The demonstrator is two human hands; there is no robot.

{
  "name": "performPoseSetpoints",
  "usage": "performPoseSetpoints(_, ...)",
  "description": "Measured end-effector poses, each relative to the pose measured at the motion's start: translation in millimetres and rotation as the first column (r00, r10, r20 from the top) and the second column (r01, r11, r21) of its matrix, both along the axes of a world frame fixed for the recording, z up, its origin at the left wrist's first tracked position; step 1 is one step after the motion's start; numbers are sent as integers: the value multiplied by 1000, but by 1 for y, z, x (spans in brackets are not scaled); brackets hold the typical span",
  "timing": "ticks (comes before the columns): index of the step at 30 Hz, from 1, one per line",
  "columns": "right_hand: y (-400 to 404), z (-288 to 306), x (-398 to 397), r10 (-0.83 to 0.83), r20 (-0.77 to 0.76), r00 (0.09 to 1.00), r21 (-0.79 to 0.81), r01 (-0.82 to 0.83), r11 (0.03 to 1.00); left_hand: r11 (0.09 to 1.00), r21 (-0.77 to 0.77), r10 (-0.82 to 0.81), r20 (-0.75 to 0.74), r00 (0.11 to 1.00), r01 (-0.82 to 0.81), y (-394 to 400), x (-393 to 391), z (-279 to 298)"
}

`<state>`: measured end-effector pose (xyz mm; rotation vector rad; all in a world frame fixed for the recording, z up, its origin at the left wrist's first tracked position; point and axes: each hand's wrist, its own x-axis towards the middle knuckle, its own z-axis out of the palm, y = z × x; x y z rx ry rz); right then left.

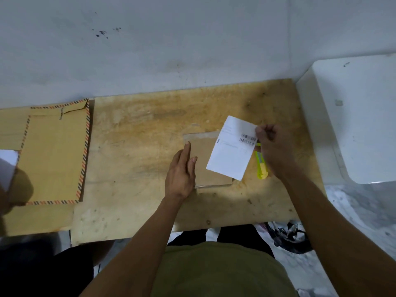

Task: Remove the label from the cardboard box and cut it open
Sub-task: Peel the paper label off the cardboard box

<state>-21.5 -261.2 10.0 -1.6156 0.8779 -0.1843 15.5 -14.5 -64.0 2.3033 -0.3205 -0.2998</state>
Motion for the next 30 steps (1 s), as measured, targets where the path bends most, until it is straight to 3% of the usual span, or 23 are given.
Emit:
performPoseSetpoints(14, 19, 19, 1, -32, -10, 999, -115, 30, 993, 1000, 29, 5, -68, 998, -3, 3, 3, 10)
performPoseSetpoints(19, 25, 34, 13, -14, 27, 1000, -155, 18, 988, 981, -187, 50, -59, 997, -60, -8, 8, 61)
performPoseSetpoints(23, 26, 45, 22, 18, 56, 998, -122, -11, 992, 945, -326, -64, -153, 986, 11, -31, 12, 102)
performPoseSetpoints(30, -9, 76, 3, 97, 132, 986, -71, -88, 994, 883, -468, -59, -183, 981, -35, -68, 5, 123)
